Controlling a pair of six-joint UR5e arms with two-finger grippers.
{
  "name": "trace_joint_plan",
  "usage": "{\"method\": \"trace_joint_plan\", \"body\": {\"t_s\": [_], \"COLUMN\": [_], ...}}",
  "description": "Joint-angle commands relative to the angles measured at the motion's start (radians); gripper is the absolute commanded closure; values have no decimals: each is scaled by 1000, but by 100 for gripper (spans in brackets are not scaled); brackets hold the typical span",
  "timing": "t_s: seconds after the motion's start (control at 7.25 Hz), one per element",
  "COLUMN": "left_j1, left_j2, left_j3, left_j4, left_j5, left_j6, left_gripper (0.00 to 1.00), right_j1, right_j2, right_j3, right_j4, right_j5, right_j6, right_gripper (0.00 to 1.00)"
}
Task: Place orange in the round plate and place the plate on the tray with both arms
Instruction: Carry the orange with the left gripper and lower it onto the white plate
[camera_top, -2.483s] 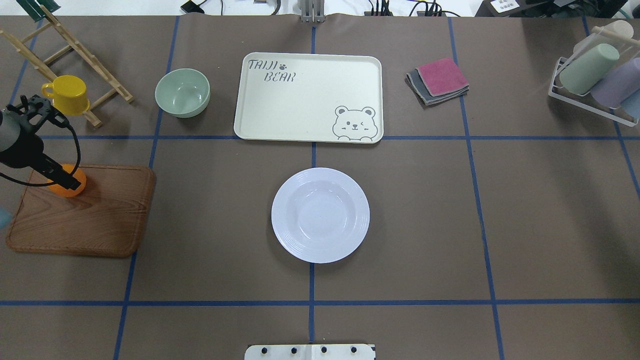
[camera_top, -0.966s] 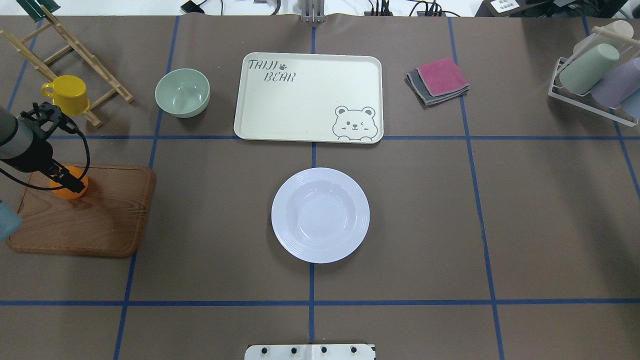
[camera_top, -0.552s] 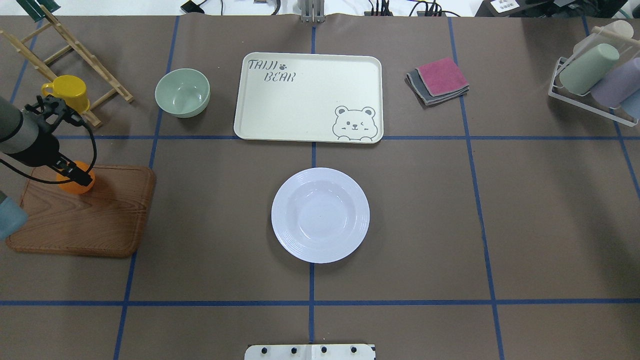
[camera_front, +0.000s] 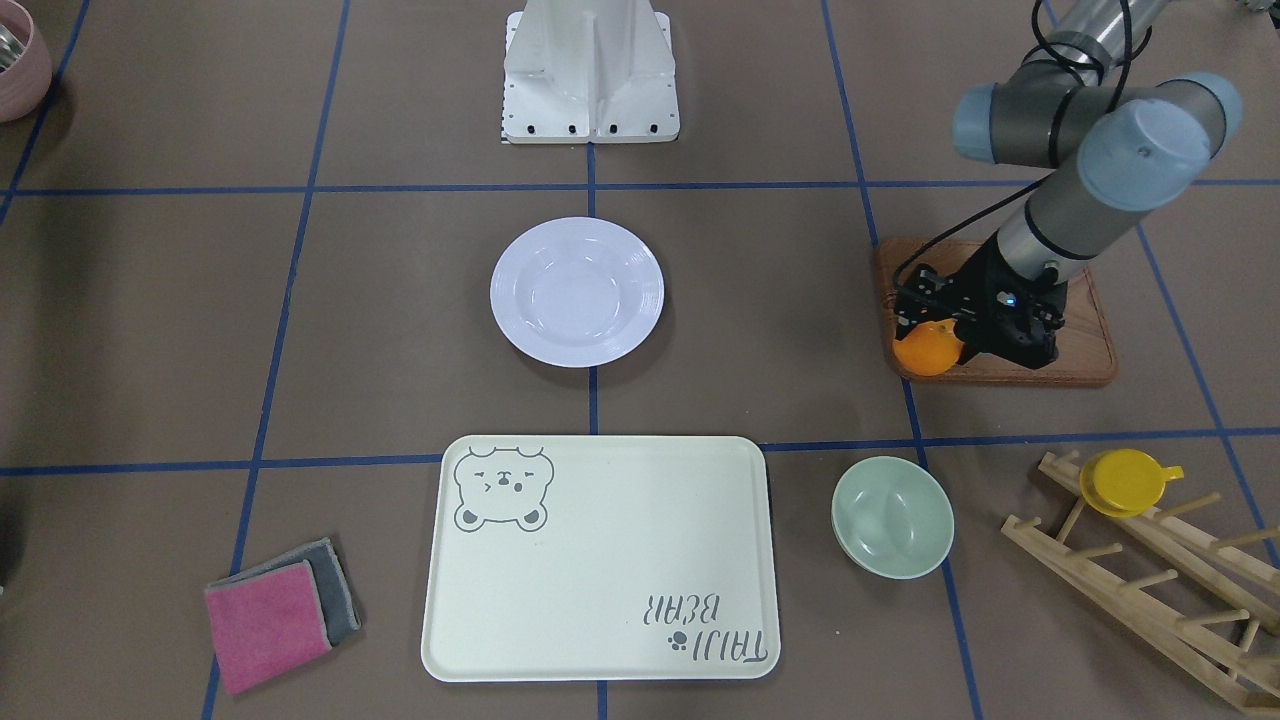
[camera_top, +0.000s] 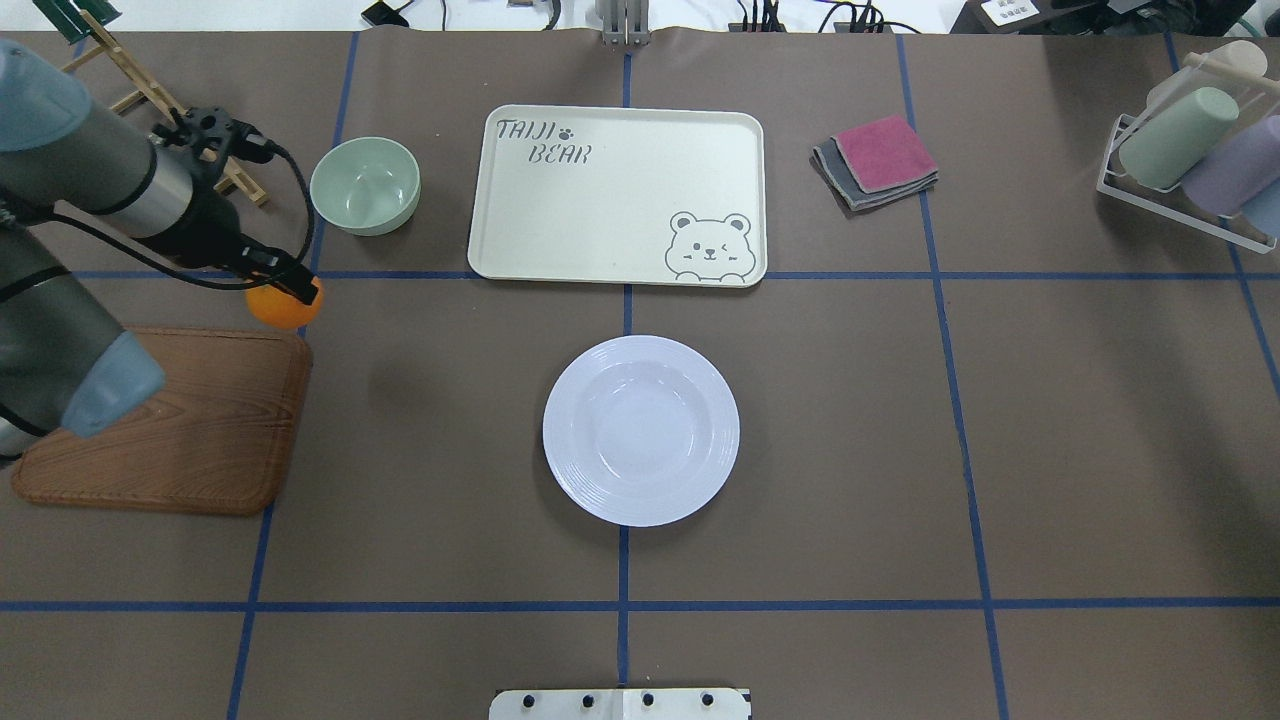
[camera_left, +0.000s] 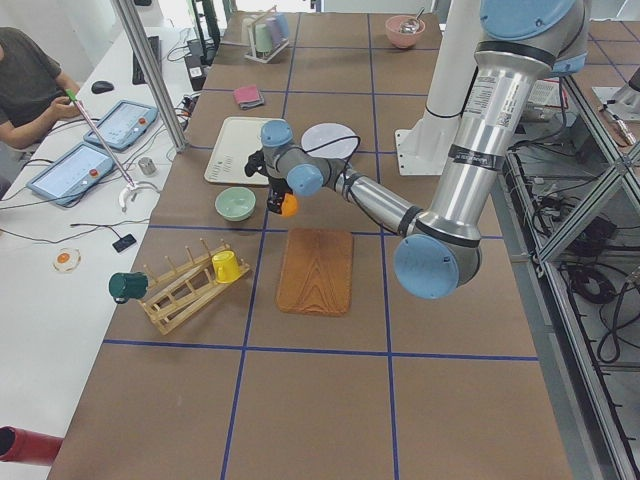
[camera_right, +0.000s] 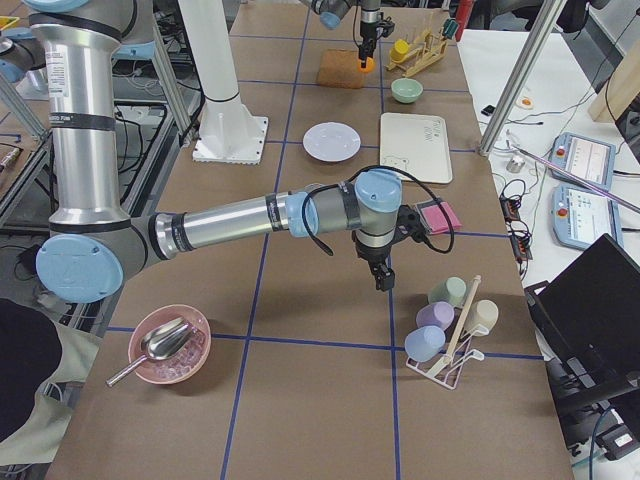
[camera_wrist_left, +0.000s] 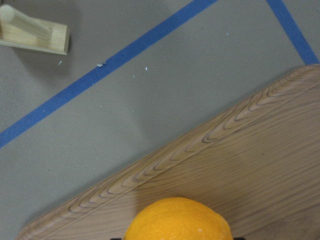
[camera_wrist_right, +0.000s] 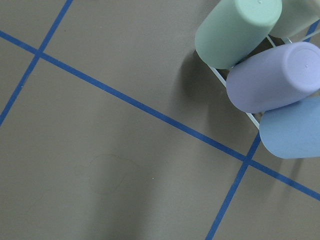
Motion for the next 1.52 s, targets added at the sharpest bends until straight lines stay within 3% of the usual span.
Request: {"method": "trace_joint_plan", "body": {"t_s": [0.0, 0.28, 0.41, 0.69, 1.1, 1.38], "left_j1": [121, 248, 280, 363, 431, 443], "left_j2": [-173, -335, -390, -536, -542, -544], "left_j3": [1, 10, 47, 207, 263, 271], "left_j4": [69, 212, 220, 220, 219, 219], "left_j5": [12, 151, 188, 294, 359, 359], "left_j6": [-241, -335, -357, -460, -464, -464], "left_gripper": [90, 90, 90, 90, 86, 72], "right_j1": [0, -2, -8, -16, -19, -19], "right_j2": [0, 0, -6, -20, -21, -23], "right_j3": [3, 4, 0, -6, -6, -8], "right_j4": [1, 1, 47, 98, 98, 98], "right_j5": [0, 0, 0, 1, 1, 0], "right_j6": [0, -1, -1, 0, -1, -1], "right_gripper": [0, 0, 0, 0, 0, 0]}}
